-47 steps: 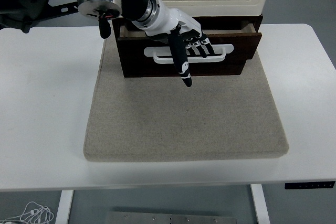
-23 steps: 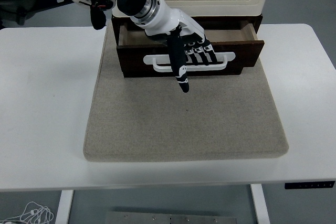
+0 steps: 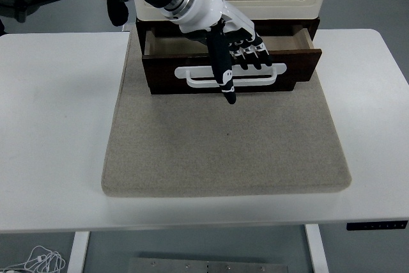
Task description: Open the drawer under the combination cabinet
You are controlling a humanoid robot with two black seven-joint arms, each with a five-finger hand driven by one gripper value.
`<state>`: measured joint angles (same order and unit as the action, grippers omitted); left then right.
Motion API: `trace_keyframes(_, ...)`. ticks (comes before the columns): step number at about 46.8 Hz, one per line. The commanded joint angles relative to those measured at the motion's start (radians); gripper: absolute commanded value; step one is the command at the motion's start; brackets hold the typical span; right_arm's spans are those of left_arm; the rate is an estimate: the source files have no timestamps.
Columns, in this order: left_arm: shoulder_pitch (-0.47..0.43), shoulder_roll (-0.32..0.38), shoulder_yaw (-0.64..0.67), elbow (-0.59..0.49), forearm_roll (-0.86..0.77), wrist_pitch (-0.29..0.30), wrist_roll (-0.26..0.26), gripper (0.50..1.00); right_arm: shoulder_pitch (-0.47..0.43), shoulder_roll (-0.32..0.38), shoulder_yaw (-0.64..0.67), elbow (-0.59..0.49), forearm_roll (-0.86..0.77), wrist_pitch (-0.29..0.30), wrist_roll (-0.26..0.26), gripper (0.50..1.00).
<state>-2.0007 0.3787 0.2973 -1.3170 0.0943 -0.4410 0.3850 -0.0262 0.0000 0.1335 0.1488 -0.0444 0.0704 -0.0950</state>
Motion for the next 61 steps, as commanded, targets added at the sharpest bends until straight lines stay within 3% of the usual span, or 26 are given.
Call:
trace_keyframes(1,-0.013,0.012,-0.033,-0.008,-0.001,-0.005,0.000,1.000,0.000,0.000,0.000,0.000,0.000,0.000,0.000,0.926)
trace_keyframes(9,-0.018,0.037,-0.167,0.012,-0.002,-0.013,0.000,1.000,0.000,0.000,0.000,0.000,0.001,0.000,0.000,0.926)
trace_keyframes(16,0.016,0.060,-0.386,0.080,-0.011,-0.015,-0.012,1.000,0.000,0.000,0.000,0.000,0.000,0.000,0.000,0.926)
trace_keyframes(27,0.144,0.046,-0.789,0.350,-0.015,-0.002,-0.012,1.000,0.000,0.000,0.000,0.000,0.001,0.000,0.000,0.926)
trace_keyframes(36,0.214,0.039,-0.989,0.545,-0.018,0.002,-0.015,1.000,0.000,0.000,0.000,0.000,0.000,0.000,0.000,0.926)
trace_keyframes(44,0.290,0.040,-1.164,0.711,-0.016,0.057,-0.023,1.000,0.000,0.000,0.000,0.000,0.000,0.000,0.000,0.926)
trace_keyframes(48,0.327,0.040,-1.201,0.774,-0.018,0.085,-0.072,1.000,0.000,0.000,0.000,0.000,0.000,-0.001,-0.002,0.926)
trace_keyframes(56,0.385,0.037,-1.221,0.897,-0.047,0.134,-0.235,1.000,0.000,0.000,0.000,0.000,0.000,0.000,0.000,0.928)
trace_keyframes(61,0.439,0.031,-1.219,0.935,-0.140,0.168,-0.273,1.000,0.000,0.000,0.000,0.000,0.000,0.000,0.000,0.928)
